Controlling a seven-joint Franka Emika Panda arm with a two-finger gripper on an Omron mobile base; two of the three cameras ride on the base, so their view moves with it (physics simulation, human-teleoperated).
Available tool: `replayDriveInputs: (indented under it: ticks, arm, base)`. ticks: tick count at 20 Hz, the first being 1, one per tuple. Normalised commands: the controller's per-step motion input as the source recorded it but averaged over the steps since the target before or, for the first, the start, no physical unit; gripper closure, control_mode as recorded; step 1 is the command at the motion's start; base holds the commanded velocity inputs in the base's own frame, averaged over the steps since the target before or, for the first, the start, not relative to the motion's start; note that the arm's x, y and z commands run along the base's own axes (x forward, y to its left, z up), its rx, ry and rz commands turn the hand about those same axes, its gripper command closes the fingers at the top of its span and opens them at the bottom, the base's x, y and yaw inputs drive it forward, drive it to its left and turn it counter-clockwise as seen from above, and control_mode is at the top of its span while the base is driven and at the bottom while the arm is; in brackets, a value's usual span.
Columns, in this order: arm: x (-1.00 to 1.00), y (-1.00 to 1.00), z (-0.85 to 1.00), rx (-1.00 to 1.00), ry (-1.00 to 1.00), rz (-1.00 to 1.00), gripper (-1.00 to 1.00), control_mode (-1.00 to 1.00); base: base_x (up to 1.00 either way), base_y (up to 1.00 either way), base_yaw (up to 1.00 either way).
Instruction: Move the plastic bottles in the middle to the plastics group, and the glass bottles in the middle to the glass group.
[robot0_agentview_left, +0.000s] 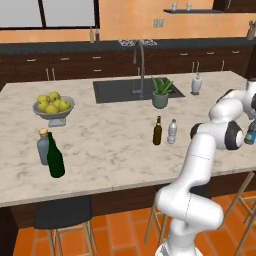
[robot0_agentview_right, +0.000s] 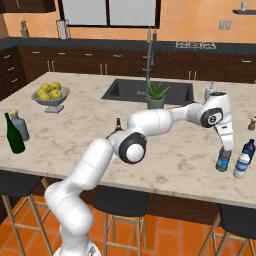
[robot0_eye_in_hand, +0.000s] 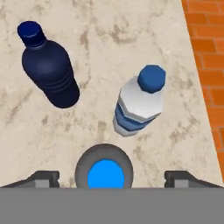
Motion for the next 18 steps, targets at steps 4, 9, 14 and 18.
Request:
replayDriveInputs:
  ticks: [4,9,14,18]
  arm:
    - [-0.29,0.37,0.19,0.0,-0.02,0.08,-1.0,-1.0]
    - [-0.47,0.78,0.01,0.0,0.05,0.08,-1.0,-1.0]
    - [-0.53,0.95,-0.13,-0.05,0.01,0.13,-1.0,-1.0]
    - [-0.46,1.0,-0.31,-0.06,0.0,0.21,-1.0,-1.0]
  base:
    - [0.0,0.0,0.0]
    - [0.0,0.0,0.0]
    - [0.0,0.0,0.0]
    - [0.0,0.0,0.0]
